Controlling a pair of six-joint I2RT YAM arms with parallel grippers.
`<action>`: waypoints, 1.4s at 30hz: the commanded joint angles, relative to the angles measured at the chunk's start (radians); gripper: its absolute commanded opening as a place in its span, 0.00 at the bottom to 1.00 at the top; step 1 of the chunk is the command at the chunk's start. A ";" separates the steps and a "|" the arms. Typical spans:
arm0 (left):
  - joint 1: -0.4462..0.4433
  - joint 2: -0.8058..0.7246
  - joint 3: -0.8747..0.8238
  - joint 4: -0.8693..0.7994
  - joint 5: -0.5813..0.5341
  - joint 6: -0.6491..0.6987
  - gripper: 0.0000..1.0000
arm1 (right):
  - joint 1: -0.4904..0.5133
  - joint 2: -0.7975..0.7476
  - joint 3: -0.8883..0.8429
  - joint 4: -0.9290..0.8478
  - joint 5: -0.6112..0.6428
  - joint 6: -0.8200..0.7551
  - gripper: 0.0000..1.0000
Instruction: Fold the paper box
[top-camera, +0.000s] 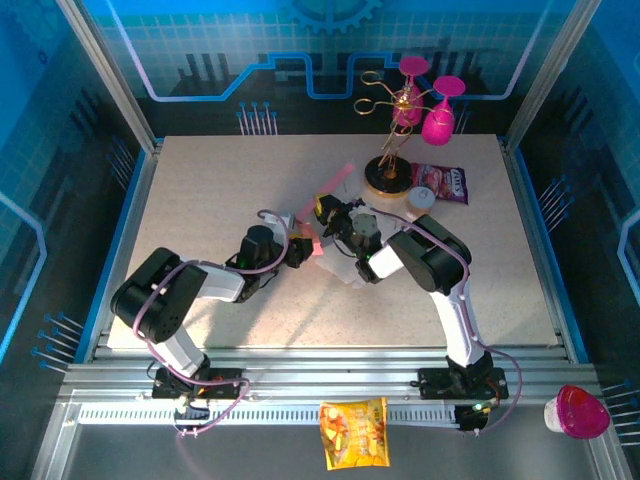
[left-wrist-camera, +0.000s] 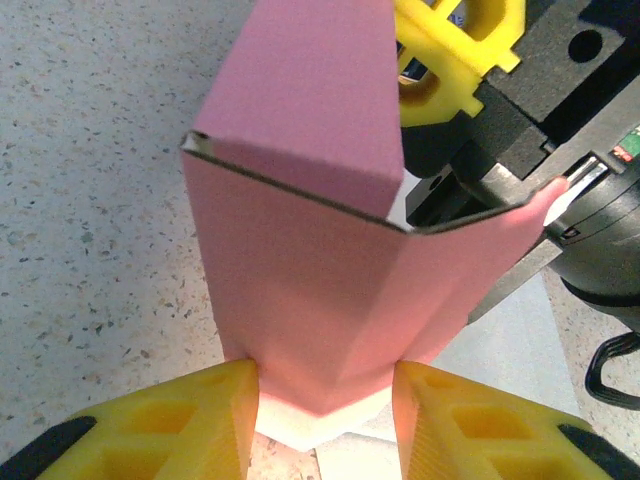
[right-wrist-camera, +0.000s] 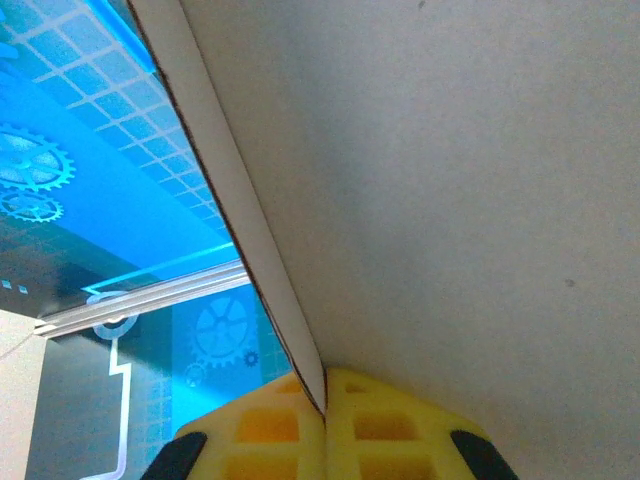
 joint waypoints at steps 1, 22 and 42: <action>-0.019 0.022 0.001 0.142 -0.032 0.013 0.40 | 0.006 0.026 0.018 0.005 -0.028 0.013 0.00; -0.072 0.192 0.035 0.413 -0.201 0.005 0.53 | 0.004 0.030 0.026 0.000 -0.013 0.043 0.00; -0.072 0.235 0.149 0.329 -0.267 -0.059 0.53 | 0.010 0.026 0.011 -0.011 -0.013 0.068 0.00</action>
